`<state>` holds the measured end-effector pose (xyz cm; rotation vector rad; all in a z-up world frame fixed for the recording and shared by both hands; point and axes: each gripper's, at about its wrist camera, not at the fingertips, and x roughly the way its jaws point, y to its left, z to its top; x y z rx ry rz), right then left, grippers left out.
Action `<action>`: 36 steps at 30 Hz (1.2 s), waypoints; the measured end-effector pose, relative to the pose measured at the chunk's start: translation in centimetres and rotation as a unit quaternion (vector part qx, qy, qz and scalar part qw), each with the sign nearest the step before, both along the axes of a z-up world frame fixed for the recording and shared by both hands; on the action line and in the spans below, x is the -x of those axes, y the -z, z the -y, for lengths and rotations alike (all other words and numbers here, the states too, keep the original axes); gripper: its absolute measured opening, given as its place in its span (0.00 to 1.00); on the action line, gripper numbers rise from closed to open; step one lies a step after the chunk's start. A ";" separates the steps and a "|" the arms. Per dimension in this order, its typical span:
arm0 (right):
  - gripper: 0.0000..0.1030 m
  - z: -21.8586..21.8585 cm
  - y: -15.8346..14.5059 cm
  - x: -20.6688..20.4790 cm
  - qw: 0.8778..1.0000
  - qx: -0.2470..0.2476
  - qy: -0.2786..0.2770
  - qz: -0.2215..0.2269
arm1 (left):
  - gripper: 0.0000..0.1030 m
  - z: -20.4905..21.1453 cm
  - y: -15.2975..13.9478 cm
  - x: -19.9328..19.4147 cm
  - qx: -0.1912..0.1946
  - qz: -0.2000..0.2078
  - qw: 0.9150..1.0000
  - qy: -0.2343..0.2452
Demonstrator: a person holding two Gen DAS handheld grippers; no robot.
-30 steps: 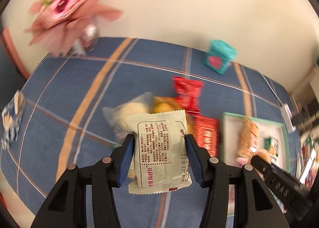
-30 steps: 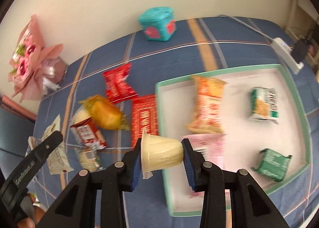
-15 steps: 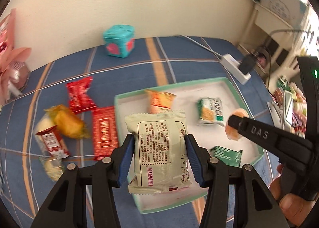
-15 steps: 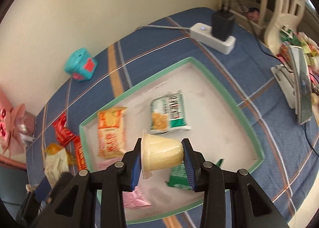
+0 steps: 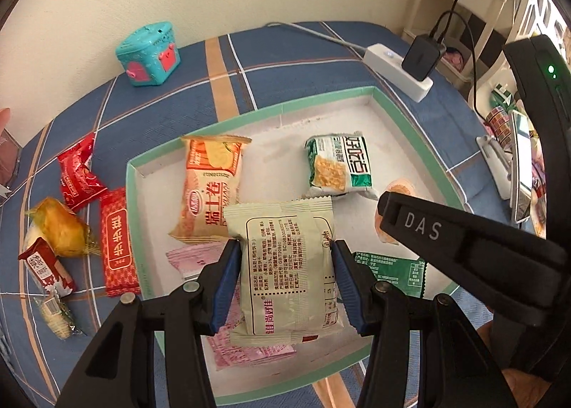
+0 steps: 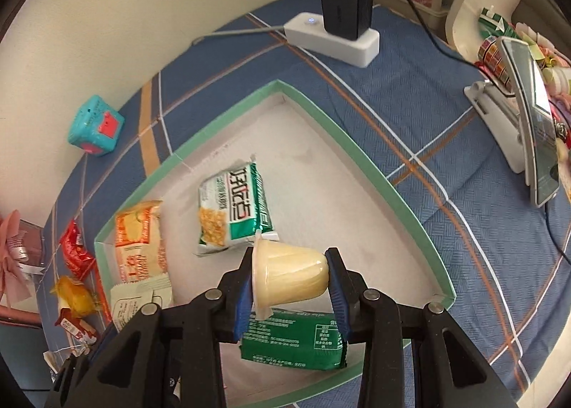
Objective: Organize snacks
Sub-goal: 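Carry the cream pouch and pudding cup over the white tray, then open both grippers to drop the pouch and cup into the tray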
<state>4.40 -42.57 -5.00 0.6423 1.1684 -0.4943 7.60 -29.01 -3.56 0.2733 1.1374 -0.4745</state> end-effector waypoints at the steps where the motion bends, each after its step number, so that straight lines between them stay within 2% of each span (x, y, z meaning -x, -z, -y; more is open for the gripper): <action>1: 0.39 0.1 0.2 0.0 1.000 -0.002 0.000 -0.001 | 0.52 0.0 0.3 -0.1 -0.001 -0.003 1.000 -0.002; 11: 0.39 0.5 2.4 0.2 0.999 -0.026 0.008 -0.022 | 0.52 0.0 1.5 -0.4 -0.001 -0.017 1.000 -0.011; 18: 0.41 0.4 2.5 0.3 0.999 -0.024 0.008 -0.029 | 0.53 0.1 1.4 -0.4 0.004 -0.021 1.000 -0.010; 23: 0.57 0.2 2.0 -0.1 0.999 -0.015 0.007 -0.041 | 0.53 -0.2 0.8 -0.5 0.007 -0.021 1.000 -0.013; 28: 0.58 0.0 0.6 0.3 0.999 -0.005 0.003 -0.038 | 0.53 -0.7 -0.6 -0.6 0.008 -0.014 1.000 -0.018; 34: 0.76 -0.8 -1.7 0.5 0.999 0.019 -0.013 -0.027 | 0.55 -2.2 -1.9 -1.1 0.005 -0.012 0.999 -0.038; 36: 0.79 -1.0 -2.3 0.6 0.999 0.025 -0.016 -0.023 | 0.59 -2.9 -1.9 -1.4 0.003 -0.014 0.999 -0.048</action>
